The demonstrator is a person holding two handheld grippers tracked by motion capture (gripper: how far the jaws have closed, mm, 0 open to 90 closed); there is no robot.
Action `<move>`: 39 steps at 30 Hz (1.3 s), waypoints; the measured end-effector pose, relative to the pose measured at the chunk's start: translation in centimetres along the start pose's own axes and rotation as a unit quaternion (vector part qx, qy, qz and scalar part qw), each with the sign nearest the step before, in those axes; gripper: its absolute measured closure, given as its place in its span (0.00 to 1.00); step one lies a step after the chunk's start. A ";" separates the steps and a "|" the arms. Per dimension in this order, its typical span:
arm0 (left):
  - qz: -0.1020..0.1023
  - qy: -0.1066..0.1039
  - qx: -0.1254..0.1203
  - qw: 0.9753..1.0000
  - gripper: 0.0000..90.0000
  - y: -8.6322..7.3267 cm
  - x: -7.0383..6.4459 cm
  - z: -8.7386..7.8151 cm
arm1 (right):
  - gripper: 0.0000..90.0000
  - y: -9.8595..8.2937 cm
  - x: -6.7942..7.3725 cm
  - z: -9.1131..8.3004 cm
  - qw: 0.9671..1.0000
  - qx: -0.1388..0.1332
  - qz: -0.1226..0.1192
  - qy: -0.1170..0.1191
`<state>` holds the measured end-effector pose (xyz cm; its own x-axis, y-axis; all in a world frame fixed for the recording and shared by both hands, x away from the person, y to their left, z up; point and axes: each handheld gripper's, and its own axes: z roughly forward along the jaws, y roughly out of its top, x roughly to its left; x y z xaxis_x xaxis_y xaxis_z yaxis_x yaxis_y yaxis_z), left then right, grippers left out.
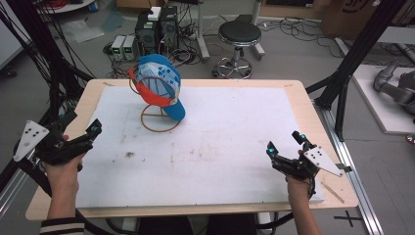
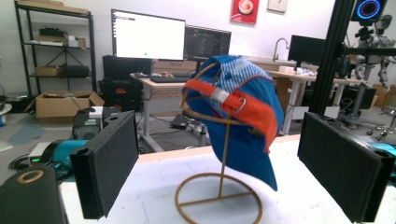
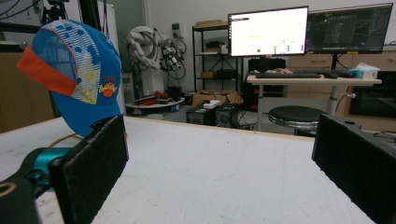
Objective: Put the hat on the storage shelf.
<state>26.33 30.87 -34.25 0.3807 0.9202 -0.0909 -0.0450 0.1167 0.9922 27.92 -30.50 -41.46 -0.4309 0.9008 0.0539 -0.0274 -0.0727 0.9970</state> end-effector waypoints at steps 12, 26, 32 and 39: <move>-0.010 0.002 -0.006 1.000 0.14 -3.1 0.6 -1.9 | 0.04 0.1 -0.2 -0.3 1.000 -0.003 0.004 -0.007; -0.013 0.013 -0.008 1.000 0.14 -4.8 0.3 -2.5 | 0.04 0.1 -0.9 -0.9 1.000 -0.004 -0.001 -0.019; -0.012 0.015 -0.013 1.000 0.14 -5.1 0.1 -2.5 | 0.04 -0.1 -1.2 -1.0 1.000 0.000 -0.001 -0.024; -0.005 0.012 -0.010 1.000 0.14 -5.2 -0.3 -2.3 | 0.04 0.0 -1.2 -1.1 1.000 0.000 -0.003 -0.023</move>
<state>24.37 30.83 -39.54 0.3598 0.9273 -0.1033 -0.0589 0.1330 0.9894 27.43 -32.06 -41.61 -0.3882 0.9202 0.0509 -0.0306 -0.0681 0.9972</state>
